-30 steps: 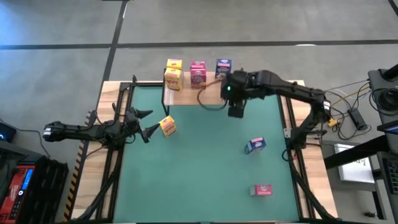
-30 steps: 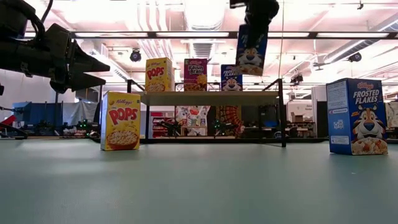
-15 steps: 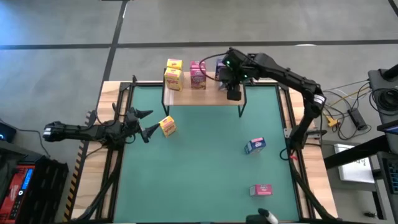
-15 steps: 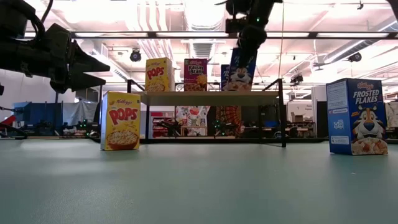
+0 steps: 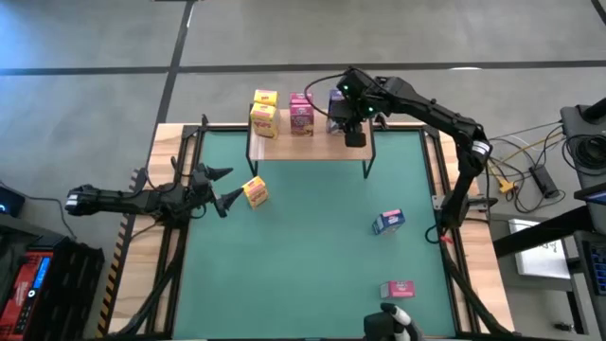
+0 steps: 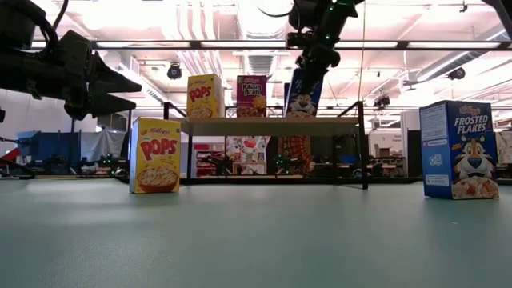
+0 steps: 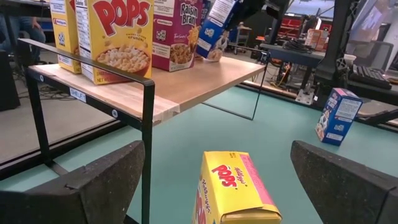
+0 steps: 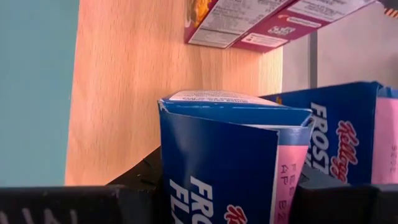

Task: Stack cereal on shelf
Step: Put the bottom blue cereal box on the shelf

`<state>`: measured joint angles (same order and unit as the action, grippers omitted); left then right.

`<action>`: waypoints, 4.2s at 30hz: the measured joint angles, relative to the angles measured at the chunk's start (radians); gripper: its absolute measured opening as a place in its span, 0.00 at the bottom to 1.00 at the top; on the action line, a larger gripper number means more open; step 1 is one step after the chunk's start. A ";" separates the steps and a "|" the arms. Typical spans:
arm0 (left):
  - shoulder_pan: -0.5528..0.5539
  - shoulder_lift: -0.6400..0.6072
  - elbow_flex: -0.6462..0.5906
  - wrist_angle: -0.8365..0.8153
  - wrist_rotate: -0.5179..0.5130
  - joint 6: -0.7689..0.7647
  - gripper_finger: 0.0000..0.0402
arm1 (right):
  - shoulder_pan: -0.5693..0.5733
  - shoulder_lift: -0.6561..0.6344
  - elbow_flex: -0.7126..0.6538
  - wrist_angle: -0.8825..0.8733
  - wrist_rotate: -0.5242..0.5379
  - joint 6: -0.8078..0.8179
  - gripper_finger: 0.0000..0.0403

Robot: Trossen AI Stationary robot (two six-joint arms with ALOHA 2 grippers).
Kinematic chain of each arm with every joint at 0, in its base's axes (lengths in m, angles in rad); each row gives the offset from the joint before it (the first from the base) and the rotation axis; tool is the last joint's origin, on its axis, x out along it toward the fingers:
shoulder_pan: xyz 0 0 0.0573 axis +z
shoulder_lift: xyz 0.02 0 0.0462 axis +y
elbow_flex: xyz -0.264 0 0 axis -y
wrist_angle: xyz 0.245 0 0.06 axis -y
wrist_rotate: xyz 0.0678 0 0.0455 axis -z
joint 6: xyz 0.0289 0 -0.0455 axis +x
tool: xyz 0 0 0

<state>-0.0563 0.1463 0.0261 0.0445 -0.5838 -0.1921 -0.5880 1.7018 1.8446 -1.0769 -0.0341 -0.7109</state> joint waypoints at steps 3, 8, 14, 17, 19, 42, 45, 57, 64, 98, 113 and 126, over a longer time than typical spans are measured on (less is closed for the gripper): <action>0.000 0.000 0.000 0.000 0.000 0.000 0.96 | 0.000 0.001 0.000 0.011 0.000 -0.016 0.37; 0.000 0.000 0.000 0.000 0.000 0.000 0.96 | 0.000 0.002 0.000 0.013 0.000 -0.032 0.37; 0.000 0.000 0.000 0.000 0.000 0.000 0.96 | 0.000 0.002 0.000 0.014 0.001 -0.027 0.37; 0.000 0.000 0.000 0.000 0.000 0.000 0.96 | 0.000 0.002 0.000 0.014 0.007 -0.022 0.37; 0.000 0.000 0.000 0.000 0.000 0.000 0.96 | 0.000 0.002 0.000 0.014 0.008 -0.022 0.37; 0.000 0.000 0.000 0.000 0.000 0.000 0.96 | 0.001 0.002 0.000 0.004 0.008 -0.005 0.37; 0.000 0.000 0.000 0.000 0.000 0.000 0.96 | 0.001 0.002 0.000 0.000 0.008 -0.005 0.37; 0.000 0.000 0.000 0.000 0.000 0.000 0.96 | 0.000 0.001 0.000 -0.032 0.008 -0.066 0.37; 0.000 0.000 0.000 0.000 0.000 0.000 0.96 | 0.000 0.001 0.000 -0.033 0.007 -0.078 0.37; 0.000 0.000 0.000 0.000 0.000 0.000 0.96 | 0.000 0.003 -0.003 -0.009 -0.054 -0.032 0.37; 0.000 0.000 0.000 0.000 0.000 0.000 0.96 | 0.000 0.004 -0.003 0.006 -0.018 -0.021 0.41; 0.000 0.000 0.000 0.000 0.000 0.000 0.96 | 0.000 0.004 -0.003 -0.007 -0.018 -0.022 0.41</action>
<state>-0.0563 0.1463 0.0261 0.0447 -0.5838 -0.1918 -0.5880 1.7058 1.8420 -1.0842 -0.0521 -0.7327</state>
